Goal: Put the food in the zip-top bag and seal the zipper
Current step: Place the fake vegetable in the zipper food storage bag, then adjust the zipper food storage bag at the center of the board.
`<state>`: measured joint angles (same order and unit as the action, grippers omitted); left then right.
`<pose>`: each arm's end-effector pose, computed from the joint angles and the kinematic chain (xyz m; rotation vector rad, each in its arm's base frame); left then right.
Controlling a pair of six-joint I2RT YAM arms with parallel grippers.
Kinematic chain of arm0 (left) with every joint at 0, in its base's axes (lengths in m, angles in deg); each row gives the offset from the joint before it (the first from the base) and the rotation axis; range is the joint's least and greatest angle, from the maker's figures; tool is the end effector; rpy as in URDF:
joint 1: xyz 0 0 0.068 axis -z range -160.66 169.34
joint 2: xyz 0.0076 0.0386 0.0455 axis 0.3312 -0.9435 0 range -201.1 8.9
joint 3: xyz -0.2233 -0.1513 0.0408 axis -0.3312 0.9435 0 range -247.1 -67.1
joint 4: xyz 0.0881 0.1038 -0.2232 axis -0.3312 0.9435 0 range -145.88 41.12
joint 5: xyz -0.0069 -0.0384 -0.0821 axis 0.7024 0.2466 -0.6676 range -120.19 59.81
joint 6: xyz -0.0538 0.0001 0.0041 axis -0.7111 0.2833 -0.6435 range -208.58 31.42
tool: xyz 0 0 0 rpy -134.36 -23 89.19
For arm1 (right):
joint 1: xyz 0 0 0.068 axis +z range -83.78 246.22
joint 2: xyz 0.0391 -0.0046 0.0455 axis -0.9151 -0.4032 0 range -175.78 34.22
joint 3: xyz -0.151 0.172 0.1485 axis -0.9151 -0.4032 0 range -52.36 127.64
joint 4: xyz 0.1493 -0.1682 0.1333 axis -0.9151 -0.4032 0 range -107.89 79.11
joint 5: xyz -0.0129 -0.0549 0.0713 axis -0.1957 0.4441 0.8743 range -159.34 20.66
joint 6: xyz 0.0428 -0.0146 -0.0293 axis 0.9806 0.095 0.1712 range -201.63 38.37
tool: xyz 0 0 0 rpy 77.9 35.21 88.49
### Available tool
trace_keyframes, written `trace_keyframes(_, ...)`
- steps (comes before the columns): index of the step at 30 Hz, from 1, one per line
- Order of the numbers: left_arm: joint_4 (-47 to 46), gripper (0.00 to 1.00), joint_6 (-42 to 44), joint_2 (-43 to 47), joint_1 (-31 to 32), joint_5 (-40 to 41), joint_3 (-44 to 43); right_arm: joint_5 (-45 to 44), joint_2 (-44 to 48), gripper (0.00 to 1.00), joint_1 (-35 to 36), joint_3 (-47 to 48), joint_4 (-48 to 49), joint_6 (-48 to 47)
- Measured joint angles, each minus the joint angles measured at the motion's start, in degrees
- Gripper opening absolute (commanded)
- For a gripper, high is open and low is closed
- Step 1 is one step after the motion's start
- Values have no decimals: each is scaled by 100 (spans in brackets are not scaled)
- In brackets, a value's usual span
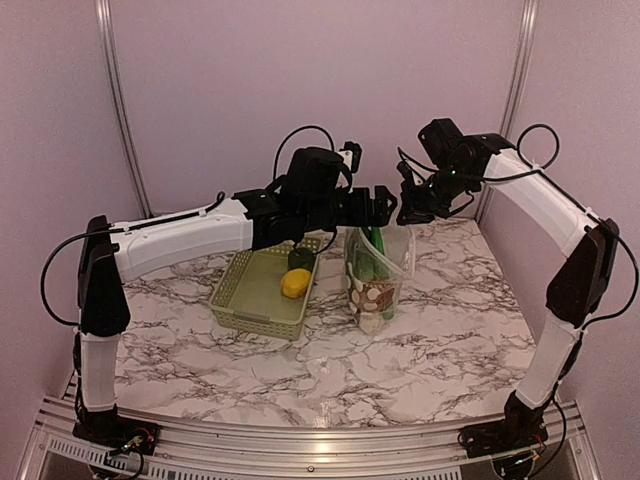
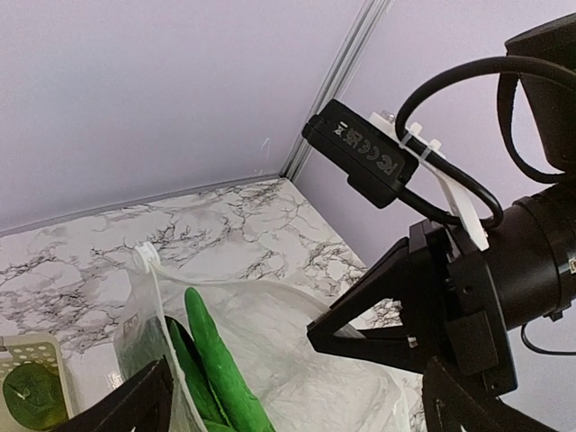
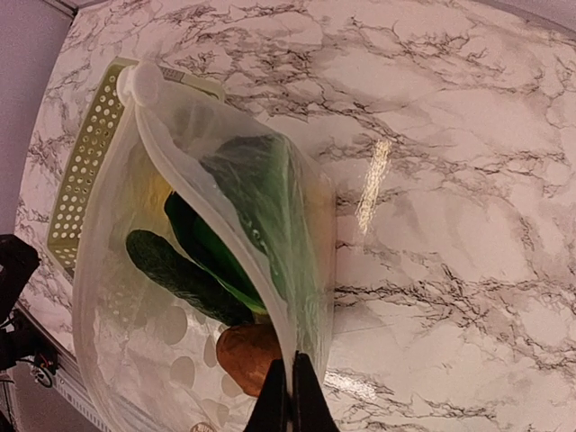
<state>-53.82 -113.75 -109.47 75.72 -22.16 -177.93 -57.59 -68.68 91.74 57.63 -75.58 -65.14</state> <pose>0.2831 -0.4168 0.3549 0.3866 1.7867 -0.9099 0.3335 0.1672 0.3688 -0.2862 2.6222 0.5280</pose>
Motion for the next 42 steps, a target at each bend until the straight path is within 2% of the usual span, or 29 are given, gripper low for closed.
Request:
trace_keyframes(4,448,99,-50,2,-2,330,-221,13,0,0,0,4,0,0)
trace_keyframes(8,1364,85,-214,2,-2,472,-772,57,0,0,0,13,2,2)
trace_keyframes(10,1749,77,-330,15,-2,483,-949,87,0,0,0,13,2,2)
trace_keyframes(11,1899,68,-417,33,-2,479,-953,101,0,0,0,13,2,4)
trace_keyframes(14,2374,52,-584,48,-2,391,-817,131,0,0,0,13,9,4)
trace_keyframes(18,2896,38,-721,28,-2,133,-654,179,0,0,0,11,44,24)
trace_keyframes(20,3014,26,-743,20,-2,52,-671,212,2,0,0,11,55,28)
trace_keyframes(26,3101,1,-817,-109,-22,-243,-828,260,9,1,0,-13,83,42)
trace_keyframes(31,3073,0,-828,-251,-48,-457,-837,319,125,21,39,-282,122,94)
trace_keyframes(34,3071,0,-828,-273,-61,-466,-837,297,181,23,107,-402,66,133)
trace_keyframes(40,2953,0,-828,-267,-92,-457,-839,271,361,21,264,-428,-114,297)
trace_keyframes(42,2938,0,-826,-264,-94,-457,-839,282,463,24,295,-428,-166,376)
